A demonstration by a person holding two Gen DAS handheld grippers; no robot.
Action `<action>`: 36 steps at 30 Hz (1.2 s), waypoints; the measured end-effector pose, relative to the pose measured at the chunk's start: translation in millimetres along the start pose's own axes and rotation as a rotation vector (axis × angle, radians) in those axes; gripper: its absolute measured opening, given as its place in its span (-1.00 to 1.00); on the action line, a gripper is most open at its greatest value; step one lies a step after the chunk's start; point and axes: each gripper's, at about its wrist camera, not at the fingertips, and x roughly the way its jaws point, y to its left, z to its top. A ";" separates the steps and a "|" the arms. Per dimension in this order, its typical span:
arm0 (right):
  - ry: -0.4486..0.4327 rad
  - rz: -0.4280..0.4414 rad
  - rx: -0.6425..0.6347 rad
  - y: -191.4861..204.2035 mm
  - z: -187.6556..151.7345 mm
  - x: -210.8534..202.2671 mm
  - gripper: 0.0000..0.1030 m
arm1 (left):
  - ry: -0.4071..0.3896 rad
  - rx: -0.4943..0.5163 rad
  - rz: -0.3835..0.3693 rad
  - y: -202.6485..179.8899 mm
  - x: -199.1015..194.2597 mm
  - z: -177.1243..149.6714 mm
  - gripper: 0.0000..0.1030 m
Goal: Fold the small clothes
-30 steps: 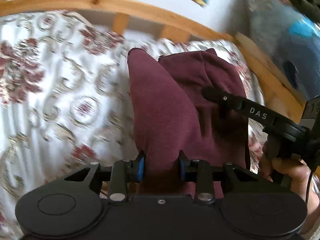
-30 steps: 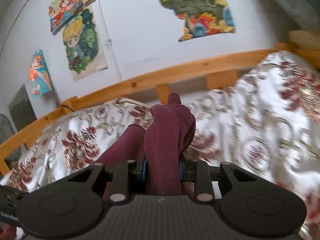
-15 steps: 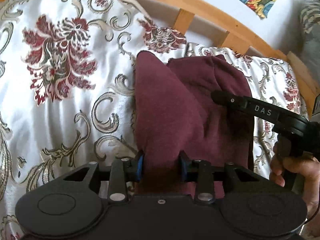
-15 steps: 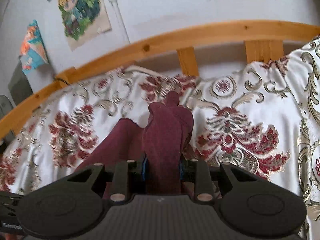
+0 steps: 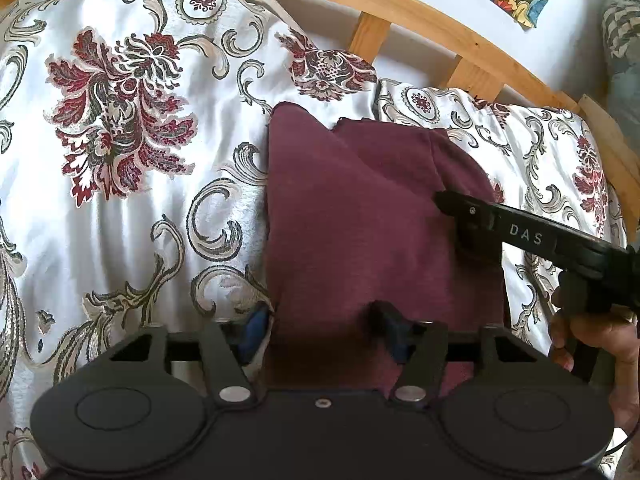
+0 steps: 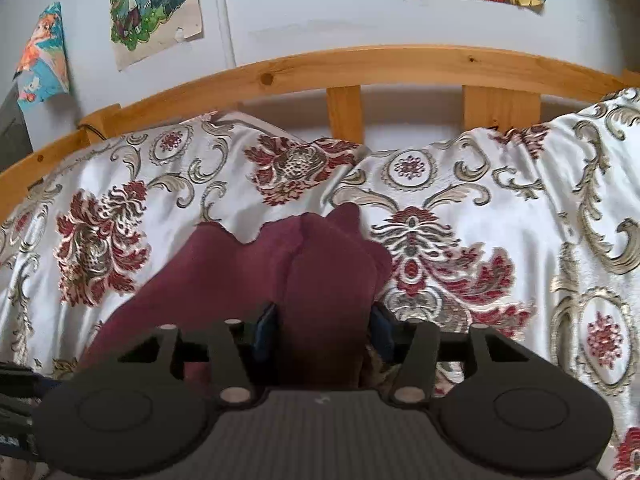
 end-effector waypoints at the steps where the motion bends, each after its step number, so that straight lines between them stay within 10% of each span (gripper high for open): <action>1: 0.000 -0.016 -0.016 0.4 -0.8 -2.0 0.30 | -0.001 -0.003 0.001 0.6 -0.8 -0.3 0.47; 10: -0.064 -0.125 -0.063 1.7 -4.8 -39.9 0.78 | -0.079 0.007 0.057 -7.0 -30.0 2.3 0.97; 17: -0.208 -0.120 -0.062 21.0 -3.5 -99.7 1.00 | -0.227 0.150 0.118 -33.7 -77.9 -6.2 0.98; 36: -0.409 -0.139 0.044 50.8 -70.2 -267.3 1.00 | -0.432 0.228 0.104 -58.0 -193.2 -75.0 0.99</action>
